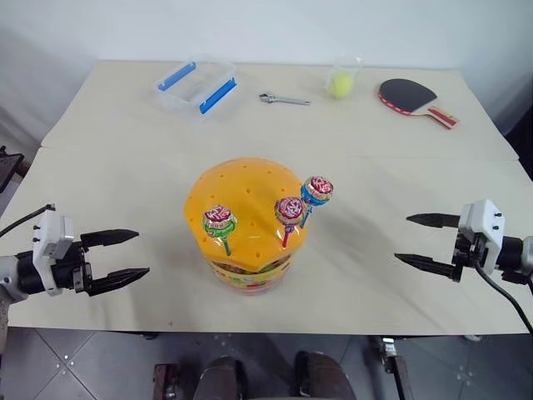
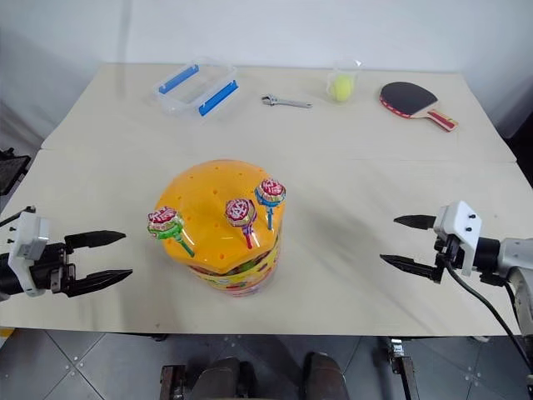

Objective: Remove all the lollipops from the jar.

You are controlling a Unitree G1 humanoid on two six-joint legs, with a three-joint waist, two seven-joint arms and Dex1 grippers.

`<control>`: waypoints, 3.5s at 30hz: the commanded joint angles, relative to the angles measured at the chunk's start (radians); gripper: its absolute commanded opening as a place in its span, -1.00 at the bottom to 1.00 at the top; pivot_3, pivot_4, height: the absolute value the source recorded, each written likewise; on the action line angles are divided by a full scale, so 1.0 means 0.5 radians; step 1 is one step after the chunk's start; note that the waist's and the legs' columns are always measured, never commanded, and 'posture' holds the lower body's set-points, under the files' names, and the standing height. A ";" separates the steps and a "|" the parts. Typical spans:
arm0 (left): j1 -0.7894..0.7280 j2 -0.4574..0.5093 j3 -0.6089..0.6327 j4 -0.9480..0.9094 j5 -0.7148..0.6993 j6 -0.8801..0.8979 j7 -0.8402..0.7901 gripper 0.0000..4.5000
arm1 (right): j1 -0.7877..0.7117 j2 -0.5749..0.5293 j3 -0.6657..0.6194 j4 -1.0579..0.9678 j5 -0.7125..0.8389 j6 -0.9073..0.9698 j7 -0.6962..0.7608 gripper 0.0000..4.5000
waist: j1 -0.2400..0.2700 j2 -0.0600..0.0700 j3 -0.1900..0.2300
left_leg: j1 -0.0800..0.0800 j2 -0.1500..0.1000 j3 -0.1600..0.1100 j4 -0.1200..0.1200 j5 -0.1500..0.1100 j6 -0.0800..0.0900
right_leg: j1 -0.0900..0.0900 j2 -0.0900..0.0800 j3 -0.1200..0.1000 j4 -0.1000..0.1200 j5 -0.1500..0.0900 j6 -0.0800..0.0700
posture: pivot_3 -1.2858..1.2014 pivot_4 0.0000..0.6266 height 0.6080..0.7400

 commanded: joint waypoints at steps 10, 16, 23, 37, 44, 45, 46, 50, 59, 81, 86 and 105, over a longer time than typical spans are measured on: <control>0.245 -0.017 0.368 -0.387 -0.178 0.194 0.199 1.00 | -0.254 0.028 0.131 0.188 0.011 -0.032 0.131 0.98 | -0.006 0.000 0.000 | -0.002 0.001 0.007 0.002 0.000 0.000 | -0.009 -0.002 0.003 0.007 0.000 0.000 | 0.03 -0.52 1.00; 0.346 -0.029 0.539 -0.541 -0.291 0.209 0.189 1.00 | -0.419 0.068 0.182 0.235 0.065 0.032 0.208 0.98 | 0.002 0.000 0.000 | -0.002 0.000 0.008 0.004 -0.001 0.001 | -0.009 -0.002 0.004 0.009 0.000 -0.001 | 0.03 -0.52 1.00; 0.264 0.042 0.772 -0.767 -0.602 0.315 0.188 1.00 | -0.490 0.113 0.223 0.329 0.073 -0.060 0.382 0.98 | -0.003 -0.001 0.000 | -0.002 0.000 0.007 0.005 -0.001 0.002 | -0.009 -0.004 0.004 0.011 0.000 -0.001 | 0.03 -0.52 1.00; -0.354 0.155 0.192 -1.187 -1.072 0.516 0.383 1.00 | -0.768 0.225 0.343 0.475 0.299 -0.059 0.677 0.98 | -0.004 -0.001 0.000 | 0.000 -0.001 0.002 0.008 -0.002 0.003 | -0.009 -0.003 0.009 0.014 0.000 -0.001 | 0.03 -0.52 1.00; -0.604 0.026 -0.126 -1.153 -1.065 0.516 0.359 1.00 | -0.653 0.092 0.242 0.051 0.729 0.204 0.677 0.98 | 0.001 -0.002 0.000 | -0.001 -0.001 0.002 0.009 -0.002 0.003 | -0.009 -0.002 0.009 0.015 0.000 -0.001 | 0.03 -0.52 1.00; -0.623 0.021 -0.152 -1.141 -1.055 0.517 0.346 1.00 | -0.628 0.066 0.222 -0.025 0.771 0.249 0.677 0.98 | 0.005 -0.001 0.000 | -0.002 -0.001 0.002 0.010 -0.002 0.003 | -0.009 -0.002 0.009 0.015 0.000 -0.001 | 0.03 -0.52 1.00; -0.651 0.008 -0.197 -1.118 -1.036 0.511 0.322 1.00 | -0.566 0.002 0.191 -0.126 0.854 0.281 0.677 0.98 | 0.004 -0.002 0.000 | -0.002 -0.002 0.001 0.010 -0.002 0.003 | -0.010 -0.003 0.009 0.015 0.000 -0.001 | 0.03 -0.52 1.00; -0.700 -0.038 -0.285 -1.054 -0.973 0.481 0.257 1.00 | -0.445 -0.069 0.052 -0.391 1.042 0.429 0.630 0.98 | 0.010 -0.002 0.000 | -0.003 -0.001 0.002 0.014 -0.003 0.004 | -0.009 -0.002 0.008 0.015 0.000 -0.001 | 0.03 -0.52 1.00; -0.887 -0.095 -0.531 -0.951 -0.827 0.466 0.141 1.00 | -0.338 -0.045 -0.224 -0.945 1.413 0.736 0.313 0.98 | 0.053 -0.003 0.000 | -0.003 -0.001 0.000 0.027 -0.007 0.007 | -0.006 -0.002 0.009 0.019 0.000 -0.001 | 0.03 -0.52 1.00; -1.181 -0.413 -0.610 -0.843 -0.824 0.418 0.145 -0.98 | -0.322 -0.033 -0.292 -1.151 1.510 0.839 0.131 1.00 | 0.060 -0.004 0.000 | -0.007 -0.001 0.000 0.038 -0.013 0.012 | -0.004 -0.002 0.009 0.022 0.001 0.001 | 0.03 -0.52 1.00; -1.281 -0.444 -0.503 -0.870 -0.956 0.493 0.327 -0.98 | -0.284 -0.024 -0.286 -1.119 1.462 0.833 0.120 1.00 | 0.056 -0.004 0.000 | -0.008 -0.001 -0.011 0.039 -0.014 0.013 | -0.004 -0.002 0.008 0.022 0.001 0.001 | 0.03 -0.52 1.00; -1.375 -0.113 -0.066 -0.854 -0.833 0.627 1.092 -0.98 | -0.146 -0.046 -0.323 -0.838 1.201 0.767 0.308 1.00 | 0.050 -0.005 0.000 | -0.008 -0.002 -0.016 0.039 -0.014 0.013 | -0.004 -0.002 0.007 0.023 0.001 0.001 | 0.03 -0.52 1.00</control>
